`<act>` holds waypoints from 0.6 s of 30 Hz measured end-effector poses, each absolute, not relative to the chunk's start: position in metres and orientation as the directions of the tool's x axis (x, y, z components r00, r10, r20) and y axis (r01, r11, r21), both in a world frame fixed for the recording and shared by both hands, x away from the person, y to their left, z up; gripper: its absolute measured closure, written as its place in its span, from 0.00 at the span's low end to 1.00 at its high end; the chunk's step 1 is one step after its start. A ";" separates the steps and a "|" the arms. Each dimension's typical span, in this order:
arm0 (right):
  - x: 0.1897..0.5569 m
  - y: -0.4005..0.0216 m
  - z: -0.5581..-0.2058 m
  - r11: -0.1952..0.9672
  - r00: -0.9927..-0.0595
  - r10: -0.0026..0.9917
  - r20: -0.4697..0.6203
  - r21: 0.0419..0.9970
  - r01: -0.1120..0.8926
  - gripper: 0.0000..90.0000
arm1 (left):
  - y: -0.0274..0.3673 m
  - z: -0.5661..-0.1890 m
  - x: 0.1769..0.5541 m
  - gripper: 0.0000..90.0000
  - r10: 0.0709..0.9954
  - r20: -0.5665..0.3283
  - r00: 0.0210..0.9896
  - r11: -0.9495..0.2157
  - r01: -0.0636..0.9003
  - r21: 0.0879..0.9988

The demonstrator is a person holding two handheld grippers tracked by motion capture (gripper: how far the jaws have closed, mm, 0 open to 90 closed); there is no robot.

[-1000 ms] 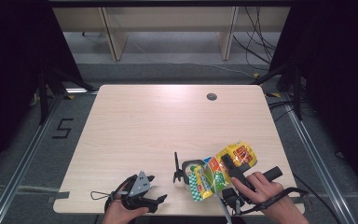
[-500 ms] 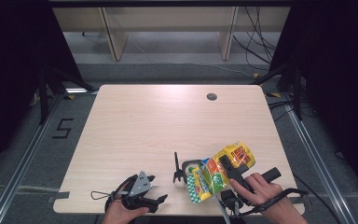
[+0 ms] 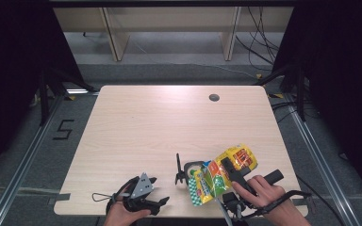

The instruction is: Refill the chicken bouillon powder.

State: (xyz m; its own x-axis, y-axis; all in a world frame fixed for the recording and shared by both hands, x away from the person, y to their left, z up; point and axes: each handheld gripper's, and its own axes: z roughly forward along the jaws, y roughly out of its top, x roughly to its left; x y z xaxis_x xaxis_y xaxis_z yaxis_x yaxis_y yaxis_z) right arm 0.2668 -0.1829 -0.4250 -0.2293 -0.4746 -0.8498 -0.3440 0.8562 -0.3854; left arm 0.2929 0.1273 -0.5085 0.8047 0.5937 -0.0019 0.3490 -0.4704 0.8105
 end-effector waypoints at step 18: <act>0.263 -0.182 -0.423 0.851 -0.221 -0.472 -0.854 -0.376 -0.365 0.47 | 0.129 -0.508 0.296 0.24 0.579 0.035 0.815 -0.503 0.323 0.801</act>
State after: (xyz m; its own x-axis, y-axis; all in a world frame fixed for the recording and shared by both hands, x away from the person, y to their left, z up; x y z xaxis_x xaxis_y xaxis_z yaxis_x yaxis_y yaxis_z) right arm 0.2631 -0.1817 -0.4228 -0.2207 -0.4720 -0.8535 -0.3655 0.8514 -0.3763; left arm 0.2959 0.1292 -0.5081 0.8149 0.5785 0.0347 0.3233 -0.5035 0.8012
